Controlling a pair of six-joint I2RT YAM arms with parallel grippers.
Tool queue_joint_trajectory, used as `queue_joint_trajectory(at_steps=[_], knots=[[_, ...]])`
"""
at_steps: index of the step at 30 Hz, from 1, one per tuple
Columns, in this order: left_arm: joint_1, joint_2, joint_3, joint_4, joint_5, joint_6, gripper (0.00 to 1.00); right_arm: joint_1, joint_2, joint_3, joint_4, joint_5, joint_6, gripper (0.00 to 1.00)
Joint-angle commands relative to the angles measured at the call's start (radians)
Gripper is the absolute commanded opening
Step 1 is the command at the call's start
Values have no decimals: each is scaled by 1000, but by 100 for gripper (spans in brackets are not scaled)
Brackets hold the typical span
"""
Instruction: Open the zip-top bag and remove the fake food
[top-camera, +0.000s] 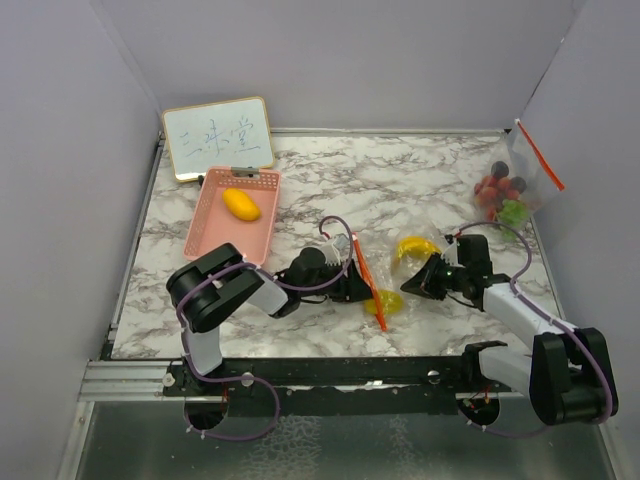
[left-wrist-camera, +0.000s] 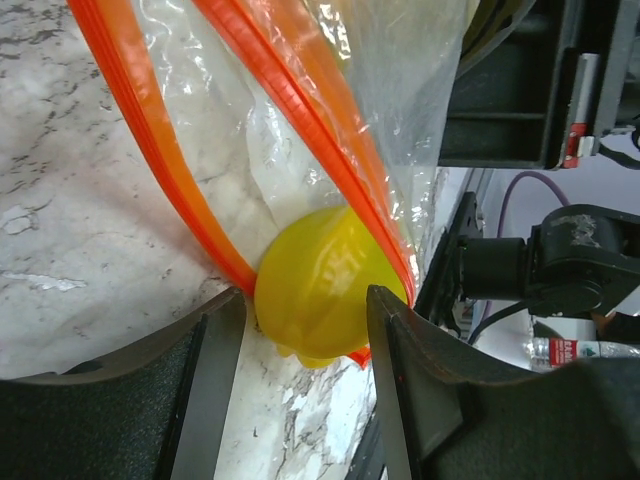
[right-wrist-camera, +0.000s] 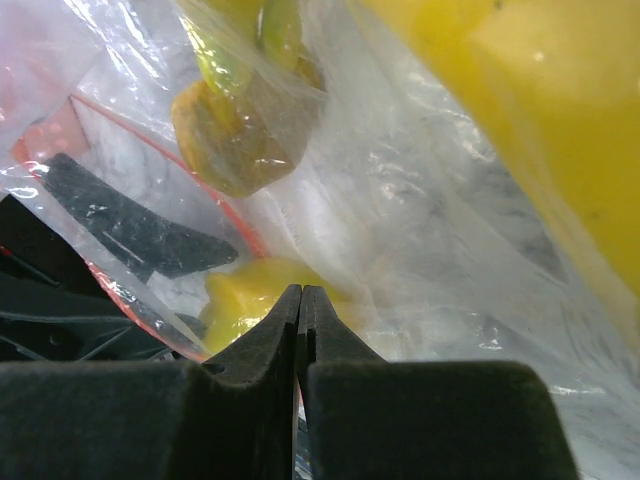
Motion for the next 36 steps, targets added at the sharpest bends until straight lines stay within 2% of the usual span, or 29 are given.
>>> queue_joint_trajectory(at_steps=[1, 8, 13, 18, 22, 25, 27, 28, 30, 32, 36], knots=[[-11, 10, 0, 75, 39, -26, 52, 0, -25, -26, 38, -27, -1, 3], [-12, 39, -3, 138, 71, -68, 25, 0, -47, -17, 8, -18, -12, 3], [-13, 71, -11, 226, 102, -107, 0, 0, -44, -9, 0, -13, -14, 3], [-12, 67, -13, 241, 108, -112, 0, 0, -55, 22, -40, 24, -30, 3], [-9, 56, -12, 226, 106, -100, 0, 0, -89, 82, -137, 111, -64, 3], [-5, 48, -5, 190, 101, -79, 0, -1, -147, 135, -256, 268, -50, 17], [-5, 42, 3, 165, 93, -64, 0, 0, -186, 162, -307, 320, -61, 24], [-5, 41, 6, 156, 92, -59, 0, 0, -201, 171, -325, 320, -69, 35], [-5, 42, 14, 140, 90, -50, 0, 0, -217, 177, -347, 273, -85, 49], [-4, 42, 22, 125, 88, -40, 0, 0, -215, 173, -370, 206, -90, 56], [-4, 35, 35, 87, 87, -14, 2, 0, -239, 127, -379, 78, -106, 59]])
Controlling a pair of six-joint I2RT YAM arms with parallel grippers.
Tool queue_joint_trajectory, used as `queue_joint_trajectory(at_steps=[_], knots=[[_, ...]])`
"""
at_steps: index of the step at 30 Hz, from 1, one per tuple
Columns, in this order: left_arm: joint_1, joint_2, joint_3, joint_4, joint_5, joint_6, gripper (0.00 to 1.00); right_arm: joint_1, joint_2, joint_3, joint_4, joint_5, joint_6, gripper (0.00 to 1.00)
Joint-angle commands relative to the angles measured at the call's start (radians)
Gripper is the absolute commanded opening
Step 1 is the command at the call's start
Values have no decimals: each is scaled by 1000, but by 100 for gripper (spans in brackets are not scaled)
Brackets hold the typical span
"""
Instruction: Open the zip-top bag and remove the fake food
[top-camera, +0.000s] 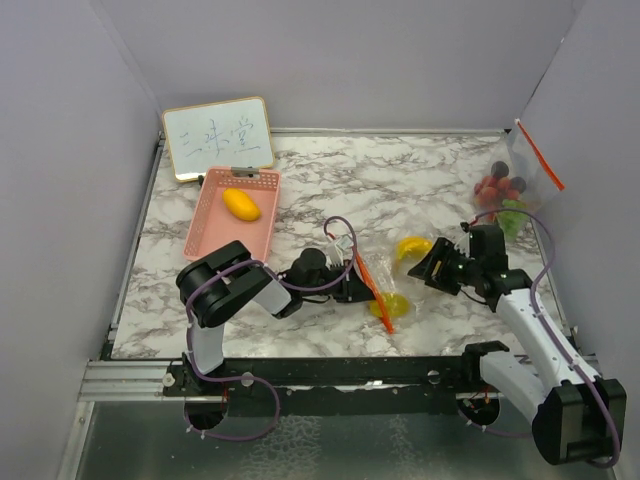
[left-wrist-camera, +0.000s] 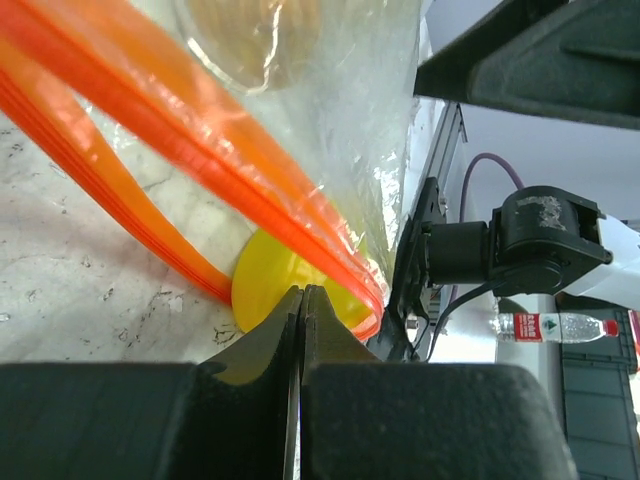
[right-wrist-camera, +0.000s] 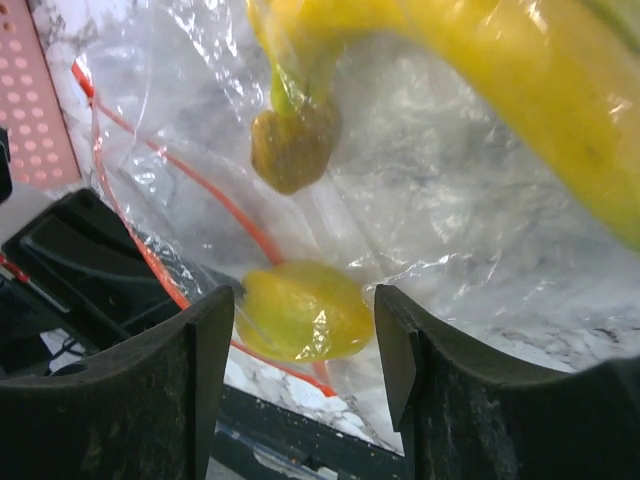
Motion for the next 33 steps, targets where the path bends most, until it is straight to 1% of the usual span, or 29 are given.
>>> queue_joint_trajectory(at_steps=[1, 4, 6, 7, 9, 11, 13, 16, 19, 24, 25, 26, 28, 30, 33], knots=[[2, -30, 30, -58, 2, 63, 5, -1, -39, -45, -61, -142, -20, 57], [2, -40, 32, -87, -16, 85, 11, -1, -75, -105, 8, -208, 33, 42], [2, -51, 32, -104, -27, 100, 18, 0, -78, -159, 67, -230, 61, 30], [1, -59, 32, -109, -28, 108, 24, -1, -68, -182, 93, -242, 74, 24], [2, -75, 30, -133, -33, 125, 31, 0, -41, -217, 135, -262, 90, 17], [2, -96, 34, -178, -49, 150, 36, -1, -15, -240, 163, -269, 96, 12], [1, -115, 37, -219, -64, 173, 41, 0, 5, -250, 177, -258, 92, 10], [2, -131, 40, -247, -74, 191, 49, 0, 30, -265, 210, -254, 91, 9], [1, -132, 40, -253, -74, 197, 52, 0, 65, -282, 265, -273, 102, 9], [2, -151, -6, -244, -85, 180, 53, 0, 115, -301, 357, -317, 123, 9], [1, -156, -20, -240, -89, 172, 54, -1, 124, -305, 373, -323, 127, 9], [-2, -159, -33, -237, -91, 165, 59, 0, 136, -307, 390, -328, 130, 9], [-11, -165, -59, -232, -100, 150, 65, -1, 154, -313, 423, -338, 139, 9], [-21, -167, -88, -204, -109, 126, 67, 0, 169, -316, 442, -343, 139, 9], [-33, -160, -111, -174, -107, 104, 67, 0, 185, -307, 445, -327, 126, 9]])
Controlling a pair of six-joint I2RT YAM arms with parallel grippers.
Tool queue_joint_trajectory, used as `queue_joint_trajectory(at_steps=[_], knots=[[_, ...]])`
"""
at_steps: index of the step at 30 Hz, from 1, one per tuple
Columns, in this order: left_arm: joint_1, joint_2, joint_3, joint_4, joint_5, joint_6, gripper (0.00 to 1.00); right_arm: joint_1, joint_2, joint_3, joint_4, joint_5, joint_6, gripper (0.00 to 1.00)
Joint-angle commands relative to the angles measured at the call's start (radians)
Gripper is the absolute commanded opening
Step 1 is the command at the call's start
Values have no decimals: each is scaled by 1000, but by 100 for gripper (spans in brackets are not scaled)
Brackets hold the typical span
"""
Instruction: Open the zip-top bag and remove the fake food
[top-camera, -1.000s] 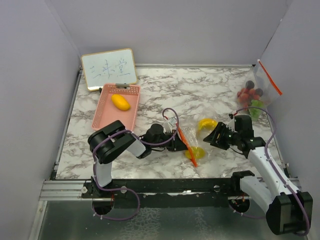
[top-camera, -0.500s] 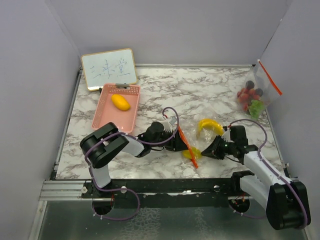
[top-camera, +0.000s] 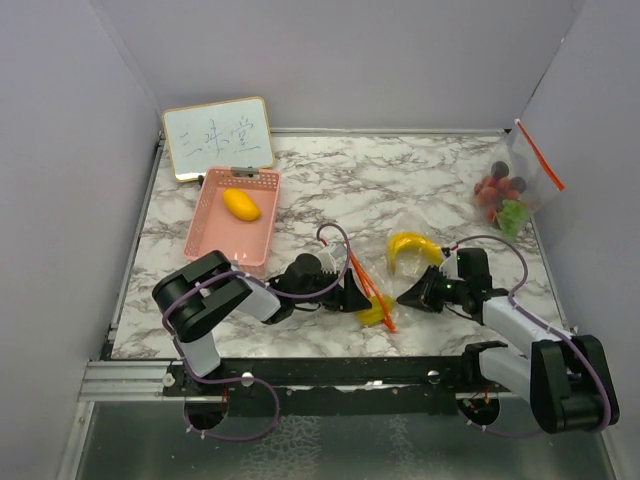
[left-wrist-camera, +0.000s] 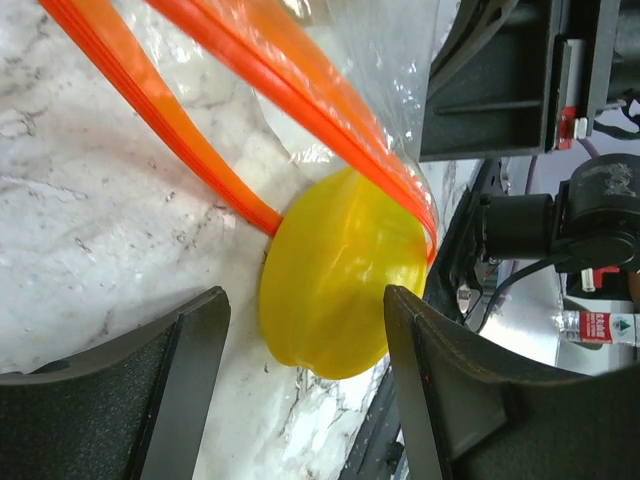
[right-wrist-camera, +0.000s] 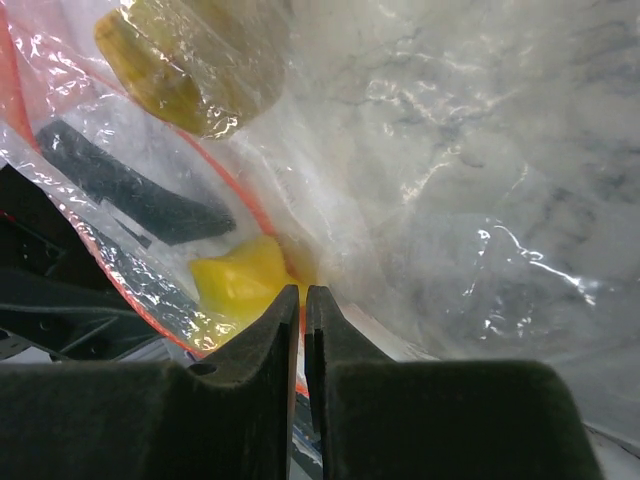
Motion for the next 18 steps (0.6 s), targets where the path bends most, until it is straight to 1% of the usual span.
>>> queue_joint_trajectory(at_steps=[1, 5, 8, 9, 11, 12, 14, 18], knots=[[-27, -6, -42, 46, -22, -40, 67, 0, 27, -3, 46, -21, 5, 9], [-41, 9, -47, 68, -21, -56, 67, -1, 50, 46, 19, -8, -23, 9], [-40, 2, -40, 48, -29, -45, 67, 0, 14, 131, -98, 82, -71, 9], [-40, -4, -35, 35, -32, -39, 67, -1, -15, 163, -141, 116, -85, 11], [-39, -11, -26, 22, -33, -31, 67, 0, -74, 215, -203, 166, -106, 18], [-39, -12, -26, 24, -29, -32, 67, 0, -101, 233, -221, 177, -114, 24], [-40, -8, -23, 35, -26, -39, 64, 0, -136, 253, -244, 177, -126, 29], [-40, 26, -28, 84, -16, -73, 59, 0, -152, 268, -286, 159, -135, 30]])
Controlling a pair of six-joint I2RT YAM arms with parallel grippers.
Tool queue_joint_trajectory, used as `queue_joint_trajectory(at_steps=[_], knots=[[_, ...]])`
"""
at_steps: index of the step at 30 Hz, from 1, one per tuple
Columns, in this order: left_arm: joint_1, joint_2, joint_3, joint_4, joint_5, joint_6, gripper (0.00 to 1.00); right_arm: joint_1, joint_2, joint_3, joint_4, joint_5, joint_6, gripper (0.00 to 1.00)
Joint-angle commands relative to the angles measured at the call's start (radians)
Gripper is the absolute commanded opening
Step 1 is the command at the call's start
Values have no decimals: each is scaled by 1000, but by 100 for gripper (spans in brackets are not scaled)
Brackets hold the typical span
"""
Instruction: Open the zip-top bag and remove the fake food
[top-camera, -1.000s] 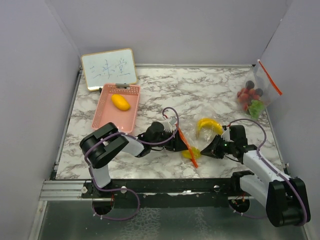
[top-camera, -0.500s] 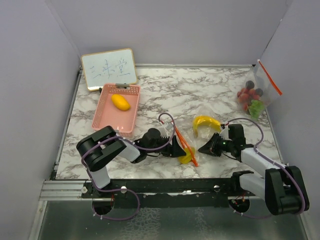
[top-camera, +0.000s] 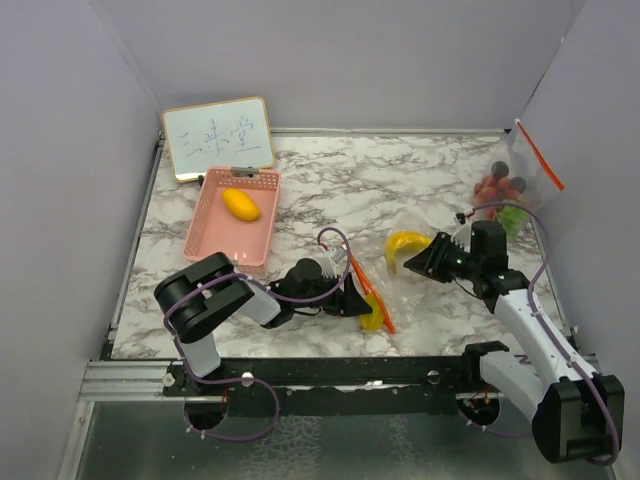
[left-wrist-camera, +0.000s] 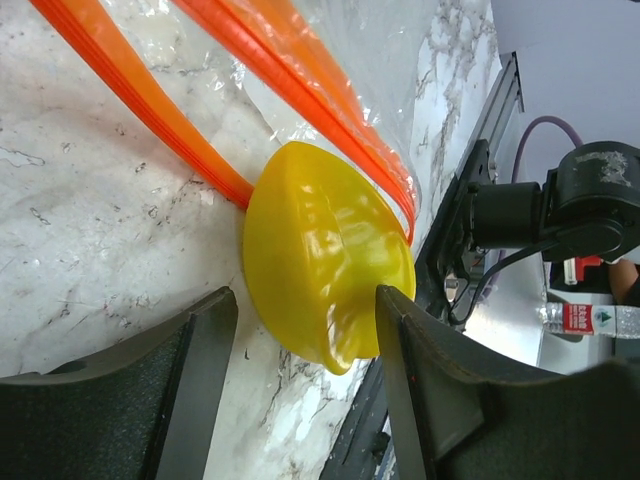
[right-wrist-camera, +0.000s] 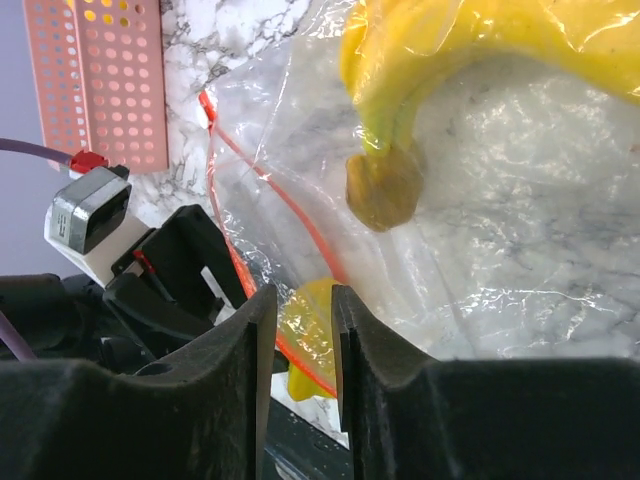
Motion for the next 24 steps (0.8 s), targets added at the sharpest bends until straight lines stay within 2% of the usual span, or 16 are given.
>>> queue_joint_trajectory(at_steps=[1, 10, 15, 18, 22, 24], knots=[[-6, 33, 4, 46, -8, -33, 59, -1, -17, 15, -105, 17, -41, 30], [-5, 72, 25, 59, -1, -40, 57, 0, -210, -65, -231, -106, -67, 31], [-5, 88, 38, 55, -8, -45, 57, 0, -234, -154, -234, -179, -83, 33], [-5, 95, 44, 56, -4, -48, 57, 0, -259, -190, -201, -229, -65, 41], [-5, 98, 48, 53, -2, -49, 58, 0, -258, -214, -166, -277, -41, 59], [-5, 100, 46, 57, -4, -53, 58, 0, -267, -223, -144, -301, -19, 62]])
